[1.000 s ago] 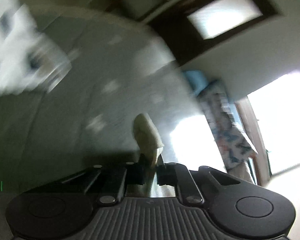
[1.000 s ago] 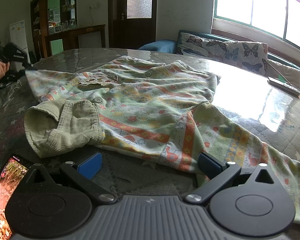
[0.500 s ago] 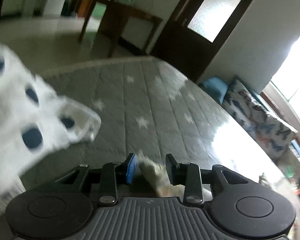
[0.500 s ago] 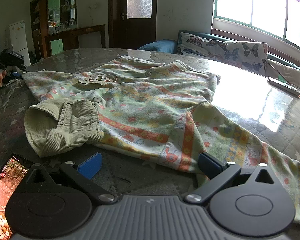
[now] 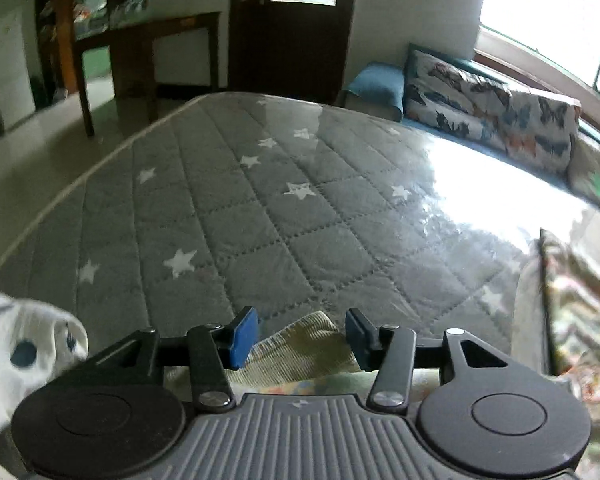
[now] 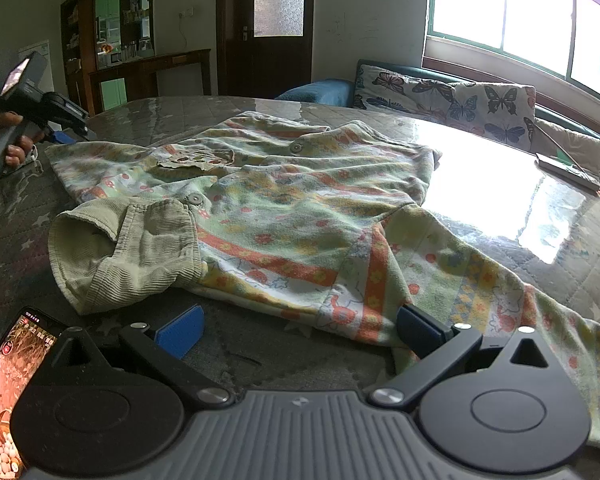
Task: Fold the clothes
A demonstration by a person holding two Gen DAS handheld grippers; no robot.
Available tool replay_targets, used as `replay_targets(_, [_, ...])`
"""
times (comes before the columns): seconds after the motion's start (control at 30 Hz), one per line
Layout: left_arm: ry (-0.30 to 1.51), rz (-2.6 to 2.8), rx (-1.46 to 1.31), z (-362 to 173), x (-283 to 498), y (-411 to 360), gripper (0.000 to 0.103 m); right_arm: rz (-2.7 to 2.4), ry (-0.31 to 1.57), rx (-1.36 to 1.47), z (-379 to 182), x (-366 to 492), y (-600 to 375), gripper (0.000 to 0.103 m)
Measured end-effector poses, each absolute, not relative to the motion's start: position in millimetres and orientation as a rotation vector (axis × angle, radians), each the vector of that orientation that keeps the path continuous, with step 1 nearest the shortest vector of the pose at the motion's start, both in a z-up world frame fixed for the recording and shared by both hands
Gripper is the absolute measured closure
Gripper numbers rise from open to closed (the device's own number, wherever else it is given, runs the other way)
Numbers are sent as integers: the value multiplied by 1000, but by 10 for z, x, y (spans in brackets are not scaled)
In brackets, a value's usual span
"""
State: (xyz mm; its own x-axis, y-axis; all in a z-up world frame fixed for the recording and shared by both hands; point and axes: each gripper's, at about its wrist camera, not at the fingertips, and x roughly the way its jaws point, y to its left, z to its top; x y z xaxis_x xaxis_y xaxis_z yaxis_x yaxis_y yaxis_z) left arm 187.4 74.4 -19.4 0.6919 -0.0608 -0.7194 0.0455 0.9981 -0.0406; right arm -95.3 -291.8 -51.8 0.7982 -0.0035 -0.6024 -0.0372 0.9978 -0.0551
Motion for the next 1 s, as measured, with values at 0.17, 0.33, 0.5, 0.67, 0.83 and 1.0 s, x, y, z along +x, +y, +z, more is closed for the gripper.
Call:
replay_targets(0.17, [758, -64, 107, -199, 1832, 572, 90, 18, 647, -64, -517, -955, -2919, 0])
replay_targets(0.33, [725, 27, 22, -164, 1920, 723, 91, 18, 647, -64, -517, -954, -2920, 0])
replay_targets(0.5, [726, 31, -64, -119, 1953, 882, 91, 18, 647, -64, -517, -954, -2923, 0])
replay_targets(0.67, [734, 47, -76, -93, 1971, 939, 81, 18, 647, -64, -518, -961, -2930, 0])
replay_targets(0.83, [699, 108, -52, -11, 1807, 948, 67, 18, 647, -64, -517, -963, -2931, 0])
replay_targets(1.0, [673, 43, -85, 77, 1597, 851, 67, 18, 647, -64, -516, -964, -2932, 0])
